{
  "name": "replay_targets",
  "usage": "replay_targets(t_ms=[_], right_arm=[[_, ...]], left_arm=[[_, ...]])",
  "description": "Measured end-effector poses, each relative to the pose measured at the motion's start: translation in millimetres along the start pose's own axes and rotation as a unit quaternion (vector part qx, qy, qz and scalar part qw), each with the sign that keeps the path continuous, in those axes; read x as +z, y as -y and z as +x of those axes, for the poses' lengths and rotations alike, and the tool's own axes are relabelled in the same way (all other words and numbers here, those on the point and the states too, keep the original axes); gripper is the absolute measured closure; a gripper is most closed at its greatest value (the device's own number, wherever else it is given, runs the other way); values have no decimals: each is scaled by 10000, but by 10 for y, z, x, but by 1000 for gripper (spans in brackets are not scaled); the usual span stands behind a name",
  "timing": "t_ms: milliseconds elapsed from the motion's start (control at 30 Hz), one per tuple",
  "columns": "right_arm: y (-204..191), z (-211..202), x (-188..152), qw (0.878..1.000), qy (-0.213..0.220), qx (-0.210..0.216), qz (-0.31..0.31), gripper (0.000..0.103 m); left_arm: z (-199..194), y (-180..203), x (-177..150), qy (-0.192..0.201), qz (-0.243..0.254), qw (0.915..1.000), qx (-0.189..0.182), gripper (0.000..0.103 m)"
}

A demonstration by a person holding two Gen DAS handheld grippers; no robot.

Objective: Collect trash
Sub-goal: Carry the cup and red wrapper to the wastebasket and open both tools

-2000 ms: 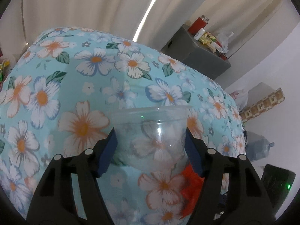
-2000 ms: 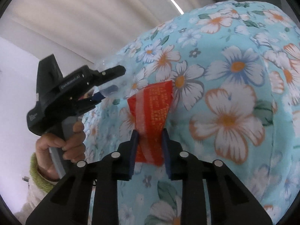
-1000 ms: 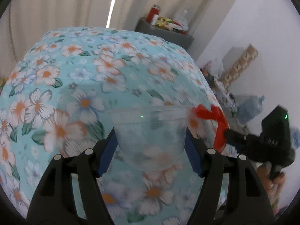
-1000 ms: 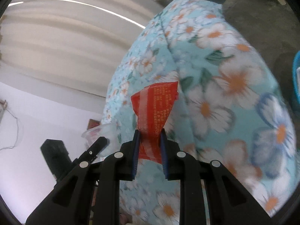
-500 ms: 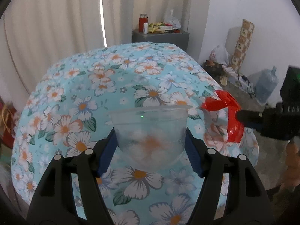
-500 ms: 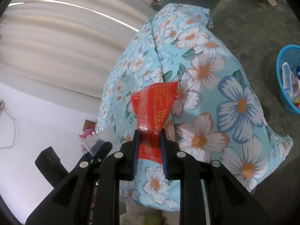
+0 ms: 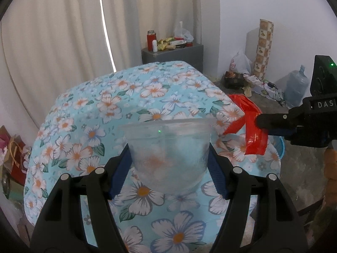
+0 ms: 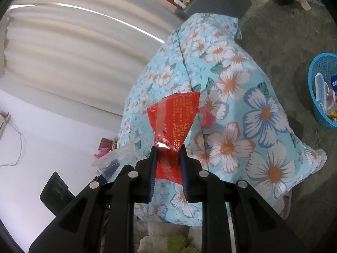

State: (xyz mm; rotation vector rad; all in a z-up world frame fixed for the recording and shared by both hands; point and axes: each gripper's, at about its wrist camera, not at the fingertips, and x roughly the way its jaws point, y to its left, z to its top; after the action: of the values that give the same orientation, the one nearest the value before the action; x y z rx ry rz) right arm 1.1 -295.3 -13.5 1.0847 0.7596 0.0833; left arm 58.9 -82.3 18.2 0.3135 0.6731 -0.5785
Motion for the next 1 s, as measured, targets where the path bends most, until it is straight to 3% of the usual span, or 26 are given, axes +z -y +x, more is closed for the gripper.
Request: replay_targets(t_ms=[233, 400, 533, 600, 667, 800, 900, 1000], right_arm=[[84, -313, 22, 9995, 317, 67, 55, 82], [395, -942, 145, 9921, 1167, -290, 356, 82], [863, -1515, 130, 9717, 1998, -852, 931, 82], [1170, -1736, 95, 9555, 2330, -1250, 1311, 82], [1537, -1862, 66, 9413, 2522, -1390, 1762, 82], [2183, -1808, 84, 9222, 2546, -1576, 2447, 82], [2701, -1625, 94, 9097, 2486, -1505, 2968, 82], [3201, -1405, 126, 8971, 2357, -1501, 3422, 82]], left_arm=[[-31, 193, 93, 73, 157, 9998, -91, 39], [84, 426, 372, 51, 166, 9959, -886, 39], [434, 794, 812, -304, 144, 9807, -1927, 39], [687, 1016, 988, -633, 135, 9712, -2292, 39], [1075, 1394, 1179, -1153, 169, 9563, -2681, 39], [1669, 2112, 1283, -1708, 597, 9404, -2879, 38], [2227, 2712, 1152, -2424, 711, 9202, -2991, 38], [2710, 3152, 957, -2883, 871, 9095, -2866, 38]])
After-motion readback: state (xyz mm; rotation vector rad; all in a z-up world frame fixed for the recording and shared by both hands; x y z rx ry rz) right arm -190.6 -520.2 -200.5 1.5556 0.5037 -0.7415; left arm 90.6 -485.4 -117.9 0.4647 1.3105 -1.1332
